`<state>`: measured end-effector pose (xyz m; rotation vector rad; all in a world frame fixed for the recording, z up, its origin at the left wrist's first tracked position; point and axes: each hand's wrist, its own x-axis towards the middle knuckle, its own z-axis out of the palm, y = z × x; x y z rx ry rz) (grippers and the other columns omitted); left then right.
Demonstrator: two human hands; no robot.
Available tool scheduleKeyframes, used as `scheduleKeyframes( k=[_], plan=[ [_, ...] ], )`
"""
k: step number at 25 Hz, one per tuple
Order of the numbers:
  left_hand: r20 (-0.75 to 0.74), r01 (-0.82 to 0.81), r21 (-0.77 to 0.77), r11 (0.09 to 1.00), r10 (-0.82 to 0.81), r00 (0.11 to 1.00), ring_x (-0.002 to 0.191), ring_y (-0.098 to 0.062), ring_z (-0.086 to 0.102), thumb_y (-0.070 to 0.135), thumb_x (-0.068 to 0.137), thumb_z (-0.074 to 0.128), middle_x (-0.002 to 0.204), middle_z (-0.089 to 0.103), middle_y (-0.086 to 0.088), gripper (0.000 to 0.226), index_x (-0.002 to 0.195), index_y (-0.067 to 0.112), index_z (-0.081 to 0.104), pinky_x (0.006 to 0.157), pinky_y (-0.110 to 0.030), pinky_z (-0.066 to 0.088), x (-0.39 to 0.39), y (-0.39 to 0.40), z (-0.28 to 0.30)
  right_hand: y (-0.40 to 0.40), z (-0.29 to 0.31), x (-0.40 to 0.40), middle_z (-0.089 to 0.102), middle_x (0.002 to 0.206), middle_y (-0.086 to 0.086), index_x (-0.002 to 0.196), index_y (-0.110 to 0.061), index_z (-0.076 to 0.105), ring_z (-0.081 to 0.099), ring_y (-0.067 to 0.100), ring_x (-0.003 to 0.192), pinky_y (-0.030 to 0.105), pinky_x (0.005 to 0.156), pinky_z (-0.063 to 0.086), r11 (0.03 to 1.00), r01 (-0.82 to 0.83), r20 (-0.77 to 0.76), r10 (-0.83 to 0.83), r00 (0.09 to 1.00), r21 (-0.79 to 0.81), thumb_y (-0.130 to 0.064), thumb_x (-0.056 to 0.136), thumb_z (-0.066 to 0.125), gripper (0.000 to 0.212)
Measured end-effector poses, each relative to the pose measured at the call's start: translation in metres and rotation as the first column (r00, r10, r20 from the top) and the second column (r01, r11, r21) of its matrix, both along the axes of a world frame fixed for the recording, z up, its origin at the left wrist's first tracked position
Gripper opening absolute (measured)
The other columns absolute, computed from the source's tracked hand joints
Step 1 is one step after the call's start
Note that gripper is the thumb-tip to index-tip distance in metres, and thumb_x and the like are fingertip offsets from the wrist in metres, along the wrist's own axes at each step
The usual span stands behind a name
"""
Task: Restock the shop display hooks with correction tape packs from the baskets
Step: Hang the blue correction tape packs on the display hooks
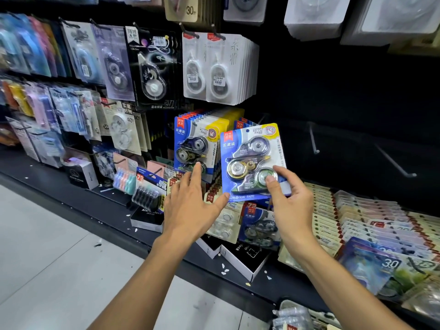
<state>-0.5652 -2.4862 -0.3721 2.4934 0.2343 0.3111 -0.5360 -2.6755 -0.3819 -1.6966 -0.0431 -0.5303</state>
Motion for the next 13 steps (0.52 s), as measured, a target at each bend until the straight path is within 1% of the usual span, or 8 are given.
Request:
scheduleKeyframes(
  k=[2,3,6,7,8,10,11,13],
  plan=[
    [0.011,0.0,-0.013,1.0,0.0,1.0,0.155,-0.03,0.017,0.07,0.09,0.054,0.17,0.014,-0.002,0.098,0.162,0.032,0.0,0.121,-0.05,0.023,-0.001,0.0,0.0,0.003,0.0,-0.004,0.066,0.074,-0.001,0.113,-0.034,0.07,0.054,0.014,0.059,0.042,0.058,0.053,1.0,0.01,-0.006,-0.01,1.0,0.016,-0.033,0.094,0.068,0.019],
    [0.021,0.0,-0.011,1.0,0.0,1.0,0.154,-0.03,0.017,0.07,0.09,0.054,0.17,0.015,-0.002,0.098,0.163,0.032,0.001,0.121,-0.05,0.024,-0.001,0.0,0.0,0.004,0.0,-0.006,0.064,0.073,-0.001,0.113,-0.033,0.07,0.054,0.013,0.06,0.041,0.059,0.053,0.999,0.026,-0.006,-0.026,1.0,0.026,-0.032,0.095,0.067,0.019],
    [0.045,0.003,-0.013,1.0,-0.002,0.999,0.154,-0.029,0.017,0.069,0.09,0.054,0.169,0.016,-0.001,0.096,0.163,0.03,0.003,0.121,-0.05,0.023,-0.001,0.001,0.0,0.003,0.0,-0.01,0.068,0.09,-0.007,0.116,-0.031,0.069,0.061,0.003,0.071,0.034,0.069,0.055,0.995,0.069,-0.031,-0.067,0.997,0.07,-0.032,0.096,0.065,0.021],
    [0.049,0.003,-0.014,1.0,-0.002,0.999,0.154,-0.028,0.017,0.068,0.091,0.054,0.169,0.016,-0.001,0.096,0.163,0.03,0.003,0.121,-0.05,0.023,-0.001,0.001,0.0,0.002,0.001,-0.011,0.068,0.093,-0.008,0.117,-0.03,0.069,0.063,0.003,0.075,0.03,0.07,0.056,0.996,0.069,-0.043,-0.066,0.997,0.064,-0.033,0.097,0.064,0.022],
    [0.051,0.004,-0.014,1.0,-0.003,0.999,0.154,-0.028,0.017,0.068,0.091,0.054,0.169,0.016,-0.001,0.096,0.163,0.03,0.003,0.121,-0.05,0.023,0.0,0.001,-0.001,0.003,0.001,-0.009,0.067,0.094,-0.008,0.12,-0.03,0.068,0.064,0.004,0.079,0.028,0.071,0.056,0.997,0.066,-0.054,-0.064,0.997,0.034,-0.033,0.097,0.063,0.023],
    [0.045,0.009,-0.014,1.0,-0.009,0.999,0.154,-0.028,0.016,0.068,0.091,0.054,0.169,0.016,0.0,0.096,0.163,0.031,0.003,0.121,-0.051,0.023,0.0,0.001,-0.001,0.005,0.005,-0.002,0.065,0.099,-0.011,0.131,-0.029,0.062,0.065,0.012,0.091,0.032,0.078,0.056,0.997,0.044,-0.089,-0.049,0.995,-0.058,-0.033,0.099,0.06,0.032],
    [0.041,0.013,-0.013,1.0,-0.012,0.999,0.154,-0.028,0.016,0.069,0.091,0.053,0.17,0.015,0.0,0.096,0.163,0.031,0.002,0.121,-0.051,0.023,0.0,0.001,-0.002,0.006,0.008,0.004,0.062,0.107,-0.013,0.139,-0.029,0.056,0.063,0.013,0.095,0.032,0.08,0.054,0.994,0.021,-0.119,-0.034,0.992,-0.11,-0.031,0.101,0.057,0.038],
    [0.038,0.014,-0.013,1.0,-0.014,0.999,0.155,-0.028,0.016,0.069,0.091,0.053,0.17,0.015,0.0,0.095,0.162,0.032,0.002,0.121,-0.051,0.023,-0.001,-0.001,-0.002,0.008,0.013,0.028,0.05,0.129,-0.01,0.152,-0.03,0.039,0.056,0.005,0.091,0.024,0.073,0.047,0.971,-0.04,-0.231,-0.017,0.973,-0.236,-0.023,0.104,0.052,0.05]
  ],
)
